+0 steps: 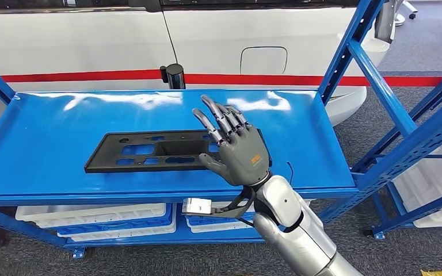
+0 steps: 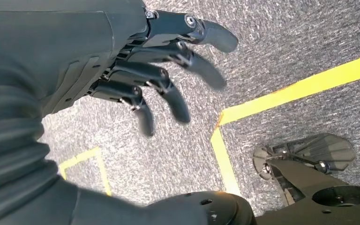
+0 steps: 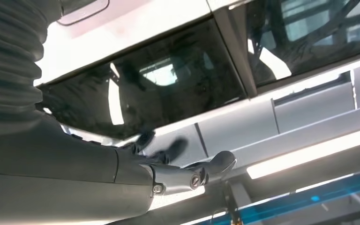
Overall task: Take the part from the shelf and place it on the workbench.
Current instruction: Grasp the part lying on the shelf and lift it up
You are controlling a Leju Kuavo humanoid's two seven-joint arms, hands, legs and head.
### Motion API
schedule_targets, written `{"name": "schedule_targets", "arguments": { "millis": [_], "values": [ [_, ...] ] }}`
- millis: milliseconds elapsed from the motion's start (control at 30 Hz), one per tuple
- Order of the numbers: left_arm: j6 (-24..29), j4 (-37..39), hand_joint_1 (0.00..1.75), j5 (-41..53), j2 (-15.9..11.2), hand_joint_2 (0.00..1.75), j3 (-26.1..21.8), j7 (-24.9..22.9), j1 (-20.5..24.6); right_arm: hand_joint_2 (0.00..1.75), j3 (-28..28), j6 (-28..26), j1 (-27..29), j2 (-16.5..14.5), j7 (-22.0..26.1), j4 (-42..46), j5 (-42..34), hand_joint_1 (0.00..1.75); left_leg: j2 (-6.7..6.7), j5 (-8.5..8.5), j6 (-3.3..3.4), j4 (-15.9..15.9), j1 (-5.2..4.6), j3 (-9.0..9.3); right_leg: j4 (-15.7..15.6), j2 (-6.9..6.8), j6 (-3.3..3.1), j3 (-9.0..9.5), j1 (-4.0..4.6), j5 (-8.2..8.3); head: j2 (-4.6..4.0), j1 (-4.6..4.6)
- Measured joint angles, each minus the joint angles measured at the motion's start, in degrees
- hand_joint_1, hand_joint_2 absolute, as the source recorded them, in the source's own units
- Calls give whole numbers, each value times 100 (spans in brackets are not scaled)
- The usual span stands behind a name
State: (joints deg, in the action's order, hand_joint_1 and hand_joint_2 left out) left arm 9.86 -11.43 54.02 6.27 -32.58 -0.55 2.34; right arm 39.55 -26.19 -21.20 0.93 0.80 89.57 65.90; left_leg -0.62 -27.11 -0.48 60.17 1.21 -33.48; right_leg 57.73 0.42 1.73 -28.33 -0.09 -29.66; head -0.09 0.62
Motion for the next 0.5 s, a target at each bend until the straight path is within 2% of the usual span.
{"name": "schedule_targets", "arguments": {
  "millis": [333,500],
  "values": [
    [8,-1,0,77,-2,175,-23,-4,8,175,508,336,-268,7,69,-127,-156,0,-2,0,0,0,0,0,1,-2,0,0,1,0,0,0],
    [-14,-2,0,120,-2,175,-43,-31,14,175,770,460,-364,-115,91,-372,-187,0,-2,0,0,0,0,0,0,-2,0,0,1,0,0,0]
  ]
}}
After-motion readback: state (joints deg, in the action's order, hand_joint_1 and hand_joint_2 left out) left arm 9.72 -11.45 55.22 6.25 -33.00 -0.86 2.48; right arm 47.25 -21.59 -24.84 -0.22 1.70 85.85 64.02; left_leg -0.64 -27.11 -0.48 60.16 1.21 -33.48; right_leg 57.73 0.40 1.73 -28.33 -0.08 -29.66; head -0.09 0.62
